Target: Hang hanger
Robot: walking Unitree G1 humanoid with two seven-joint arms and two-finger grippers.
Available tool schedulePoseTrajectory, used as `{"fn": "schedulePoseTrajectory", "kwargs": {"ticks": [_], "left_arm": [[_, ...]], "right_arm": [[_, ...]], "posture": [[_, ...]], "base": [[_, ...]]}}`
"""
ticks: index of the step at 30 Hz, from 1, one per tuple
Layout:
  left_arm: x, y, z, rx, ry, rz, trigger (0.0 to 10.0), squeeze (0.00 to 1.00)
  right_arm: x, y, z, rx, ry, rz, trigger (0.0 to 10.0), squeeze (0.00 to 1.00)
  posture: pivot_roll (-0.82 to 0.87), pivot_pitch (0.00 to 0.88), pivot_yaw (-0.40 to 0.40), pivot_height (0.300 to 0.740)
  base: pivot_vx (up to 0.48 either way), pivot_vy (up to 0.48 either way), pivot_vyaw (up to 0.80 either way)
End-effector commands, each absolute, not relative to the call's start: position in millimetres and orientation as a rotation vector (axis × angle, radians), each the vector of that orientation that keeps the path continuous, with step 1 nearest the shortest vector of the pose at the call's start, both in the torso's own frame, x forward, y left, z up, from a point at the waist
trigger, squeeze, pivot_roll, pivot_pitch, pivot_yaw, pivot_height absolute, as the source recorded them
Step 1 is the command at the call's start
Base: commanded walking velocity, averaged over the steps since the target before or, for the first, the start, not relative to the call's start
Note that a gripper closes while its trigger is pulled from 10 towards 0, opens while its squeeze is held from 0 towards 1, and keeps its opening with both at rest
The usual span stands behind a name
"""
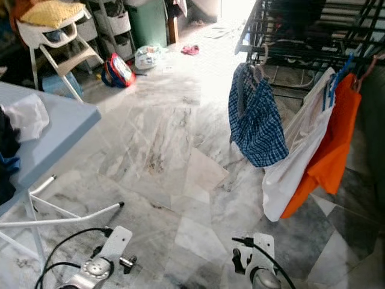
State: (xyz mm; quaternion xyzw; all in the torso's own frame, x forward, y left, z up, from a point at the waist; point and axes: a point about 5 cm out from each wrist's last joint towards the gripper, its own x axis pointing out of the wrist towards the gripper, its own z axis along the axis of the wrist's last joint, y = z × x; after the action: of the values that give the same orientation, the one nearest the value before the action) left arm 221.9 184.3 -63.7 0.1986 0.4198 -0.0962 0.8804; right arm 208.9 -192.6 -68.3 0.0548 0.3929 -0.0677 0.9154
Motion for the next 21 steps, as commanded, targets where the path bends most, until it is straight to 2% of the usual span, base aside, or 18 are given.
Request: {"fn": "schedulePoseTrajectory", "kwargs": {"ticks": [1, 6, 19, 21], "left_arm": [[221, 182, -64, 0.393, 0.870, -0.209, 10.0, 0.00], [223, 183, -63, 0.384, 0.867, -0.210, 10.0, 0.00], [221, 174, -65, 0.370, 0.874, -0.240, 10.0, 0.00], [221, 172, -65, 0.363, 0.872, -0.239, 10.0, 0.00]], "right_arm": [[207, -191, -70, 0.110, 0.827, -0.133, 10.0, 0.00], [206, -190, -71, 0.107, 0.831, -0.128, 10.0, 0.00], [200, -196, -73, 0.095, 0.847, -0.138, 10.0, 0.00], [199, -197, -73, 0.094, 0.847, -0.139, 10.0, 0.00]], "posture": [[-0.02, 0.066, 0.028, 0.740], [-0.02, 0.069, 0.025, 0.740], [-0.04, 0.071, 0.023, 0.740], [-0.04, 0.071, 0.022, 0.740]], "base": [[0.000, 0.000, 0.00], [0.000, 0.000, 0.00], [0.000, -0.286, 0.00], [0.000, 0.000, 0.00]]}}
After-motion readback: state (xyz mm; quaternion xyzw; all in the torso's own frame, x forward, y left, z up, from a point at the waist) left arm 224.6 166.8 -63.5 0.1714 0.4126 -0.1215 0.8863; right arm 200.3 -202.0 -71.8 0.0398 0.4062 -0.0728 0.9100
